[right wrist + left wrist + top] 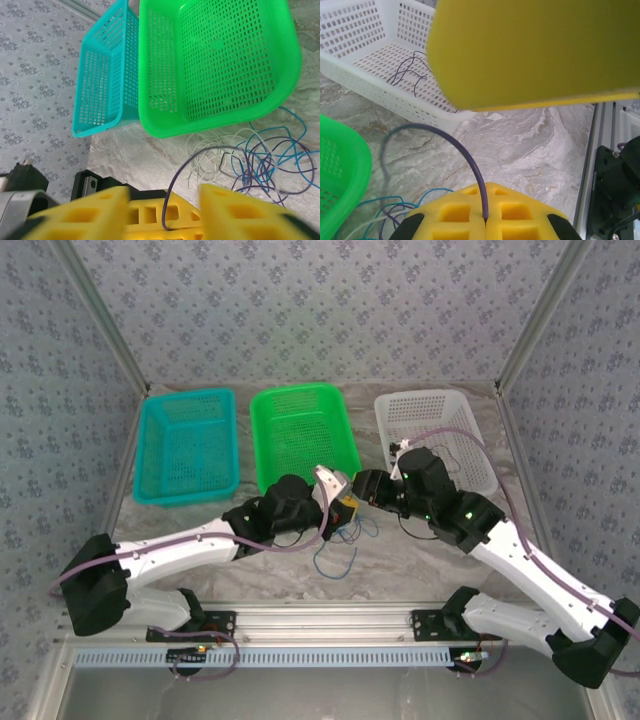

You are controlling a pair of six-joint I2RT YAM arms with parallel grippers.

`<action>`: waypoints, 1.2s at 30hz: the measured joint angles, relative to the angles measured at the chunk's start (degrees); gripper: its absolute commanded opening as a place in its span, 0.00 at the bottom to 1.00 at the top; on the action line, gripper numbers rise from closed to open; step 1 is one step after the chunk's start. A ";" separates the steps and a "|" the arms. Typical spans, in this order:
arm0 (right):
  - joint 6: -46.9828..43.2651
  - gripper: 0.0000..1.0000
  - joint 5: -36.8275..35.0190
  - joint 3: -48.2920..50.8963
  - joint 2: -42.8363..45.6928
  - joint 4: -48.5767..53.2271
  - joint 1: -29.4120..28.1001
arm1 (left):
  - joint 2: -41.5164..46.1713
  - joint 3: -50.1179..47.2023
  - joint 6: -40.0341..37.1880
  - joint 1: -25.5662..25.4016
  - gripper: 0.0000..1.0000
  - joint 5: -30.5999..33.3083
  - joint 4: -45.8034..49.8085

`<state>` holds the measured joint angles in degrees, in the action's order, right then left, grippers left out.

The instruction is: Untangle the cables

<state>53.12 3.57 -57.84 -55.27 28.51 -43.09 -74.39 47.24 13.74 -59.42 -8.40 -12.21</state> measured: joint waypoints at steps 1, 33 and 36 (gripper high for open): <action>0.09 0.71 -0.35 0.28 0.42 -0.04 0.04 | 0.22 0.00 0.96 -0.02 0.00 0.00 0.02; 36.37 0.93 15.26 28.81 1.25 -42.18 8.07 | 5.84 -2.34 7.89 0.15 0.01 -2.75 -0.13; 39.01 0.92 16.26 28.83 0.46 -44.57 7.91 | 5.81 -2.34 7.30 0.15 0.01 -2.89 -0.04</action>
<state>92.14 19.84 -29.02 -54.81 -16.05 -35.18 -68.58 44.91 21.04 -59.27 -11.29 -12.25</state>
